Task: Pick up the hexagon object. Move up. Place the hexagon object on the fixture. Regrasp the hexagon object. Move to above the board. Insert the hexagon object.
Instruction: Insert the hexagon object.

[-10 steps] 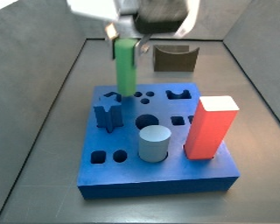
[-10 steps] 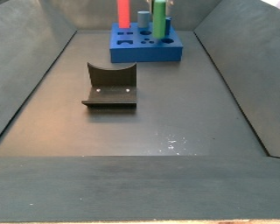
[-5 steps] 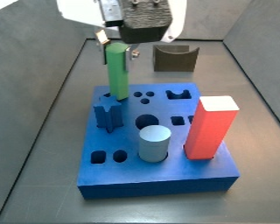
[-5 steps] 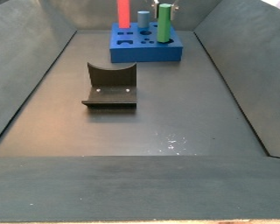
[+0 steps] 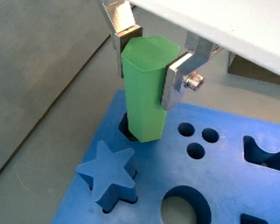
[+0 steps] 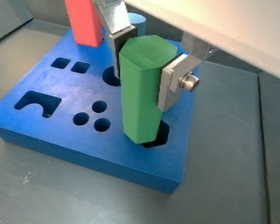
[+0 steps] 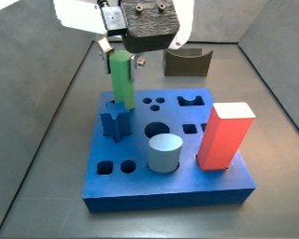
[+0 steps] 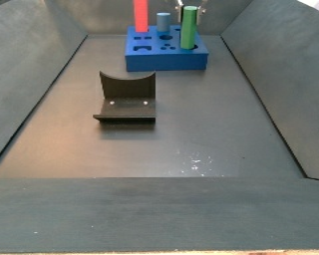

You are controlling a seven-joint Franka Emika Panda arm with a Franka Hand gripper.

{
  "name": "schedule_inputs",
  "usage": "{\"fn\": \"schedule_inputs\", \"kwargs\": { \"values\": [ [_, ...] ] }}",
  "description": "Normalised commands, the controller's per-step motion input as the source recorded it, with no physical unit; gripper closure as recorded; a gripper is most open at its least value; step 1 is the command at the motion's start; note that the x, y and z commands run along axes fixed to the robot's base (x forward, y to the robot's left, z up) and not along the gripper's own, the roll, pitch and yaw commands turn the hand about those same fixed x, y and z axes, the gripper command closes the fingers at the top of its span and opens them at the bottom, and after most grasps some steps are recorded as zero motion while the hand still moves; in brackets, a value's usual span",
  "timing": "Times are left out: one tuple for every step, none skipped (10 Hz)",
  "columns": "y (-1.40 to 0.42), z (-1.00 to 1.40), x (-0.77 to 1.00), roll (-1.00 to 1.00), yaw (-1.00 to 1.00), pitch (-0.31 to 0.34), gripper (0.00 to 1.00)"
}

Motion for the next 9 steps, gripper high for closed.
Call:
{"fn": "schedule_inputs", "kwargs": {
  "values": [
    [0.0, -0.11, -0.22, 0.0, 0.02, -0.043, 1.0],
    [0.0, -0.15, -0.24, 0.0, 0.02, -0.06, 1.0],
    [0.0, -0.18, -0.17, -0.01, 0.03, -0.073, 1.0],
    [0.0, -0.27, -0.05, -0.04, 0.04, -0.079, 1.0],
    [0.0, -0.48, 0.0, -0.03, 0.02, -0.084, 1.0],
    [0.0, -0.76, 0.09, -0.04, 0.0, -0.071, 1.0],
    [0.0, -0.87, 0.08, -0.03, 0.0, -0.087, 1.0],
    [0.0, -0.73, 0.02, -0.02, 0.0, -0.064, 1.0],
    [0.0, -0.46, 0.0, -0.03, 0.0, -0.066, 1.0]
  ]
}}
